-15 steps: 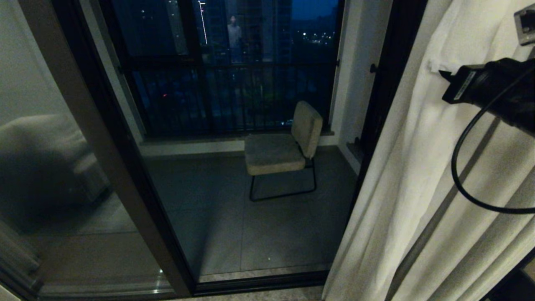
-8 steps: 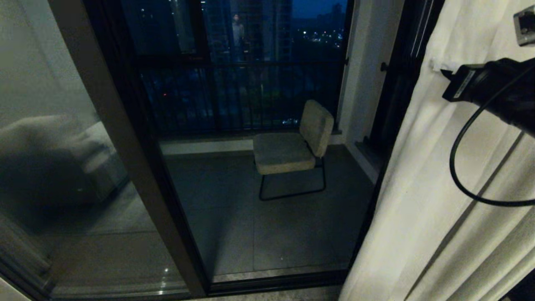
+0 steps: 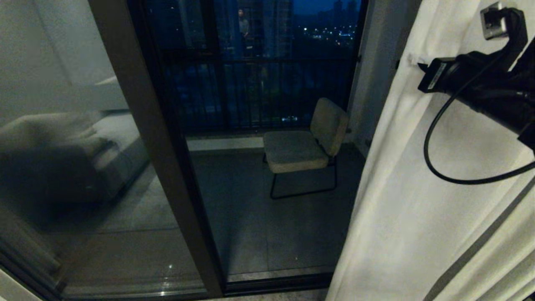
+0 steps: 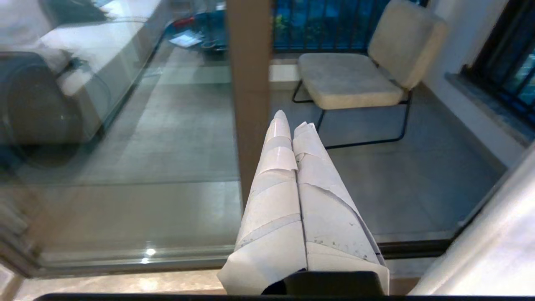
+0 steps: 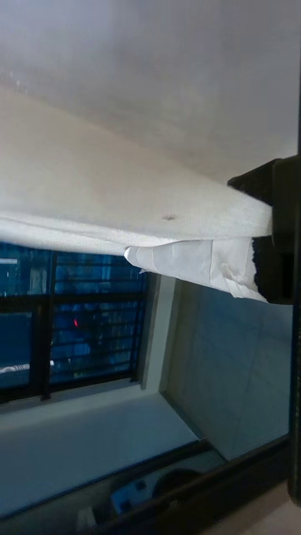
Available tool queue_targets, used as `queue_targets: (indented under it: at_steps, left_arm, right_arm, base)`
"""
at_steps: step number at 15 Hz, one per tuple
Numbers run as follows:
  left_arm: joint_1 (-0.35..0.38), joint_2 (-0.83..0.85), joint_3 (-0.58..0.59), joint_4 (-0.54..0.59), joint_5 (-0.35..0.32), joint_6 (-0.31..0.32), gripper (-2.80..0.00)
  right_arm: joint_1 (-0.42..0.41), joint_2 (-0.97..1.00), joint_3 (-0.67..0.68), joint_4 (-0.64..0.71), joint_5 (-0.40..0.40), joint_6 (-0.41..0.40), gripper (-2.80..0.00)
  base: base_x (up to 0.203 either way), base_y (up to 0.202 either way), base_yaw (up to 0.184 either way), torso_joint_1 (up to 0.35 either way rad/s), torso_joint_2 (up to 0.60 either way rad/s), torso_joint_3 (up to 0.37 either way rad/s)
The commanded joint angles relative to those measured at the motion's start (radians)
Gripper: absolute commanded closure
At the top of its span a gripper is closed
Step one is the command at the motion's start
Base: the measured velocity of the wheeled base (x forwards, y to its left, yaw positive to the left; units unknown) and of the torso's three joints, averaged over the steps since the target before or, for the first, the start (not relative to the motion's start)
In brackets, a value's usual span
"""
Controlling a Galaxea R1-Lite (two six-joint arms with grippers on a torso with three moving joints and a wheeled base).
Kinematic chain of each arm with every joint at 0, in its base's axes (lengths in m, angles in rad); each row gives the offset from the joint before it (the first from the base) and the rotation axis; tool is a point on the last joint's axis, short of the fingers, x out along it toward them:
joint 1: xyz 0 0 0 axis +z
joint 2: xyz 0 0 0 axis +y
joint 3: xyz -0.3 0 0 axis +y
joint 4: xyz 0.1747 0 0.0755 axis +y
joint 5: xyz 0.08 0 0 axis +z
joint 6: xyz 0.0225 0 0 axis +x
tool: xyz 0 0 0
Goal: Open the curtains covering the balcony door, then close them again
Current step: Close the inner curtains on both sides
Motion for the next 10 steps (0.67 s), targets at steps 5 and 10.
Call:
queue_targets:
  at_steps: [5,10]
  left_arm:
    - [0.0,0.0,0.0,-0.001,0.001,0.0,0.0]
    - [0.0,0.0,0.0,0.0,0.001,0.0,0.0]
  right_arm:
    - [0.019,0.07,-0.087,0.0,0.001,0.0,0.0]
    - [0.053,0.081,-0.125,0.002,0.001,0.0,0.0]
  base:
    - [0.0,0.192,0.002,0.001,0.0,0.003]
    - [0.0,0.192,0.003,0.004,0.0,0.0]
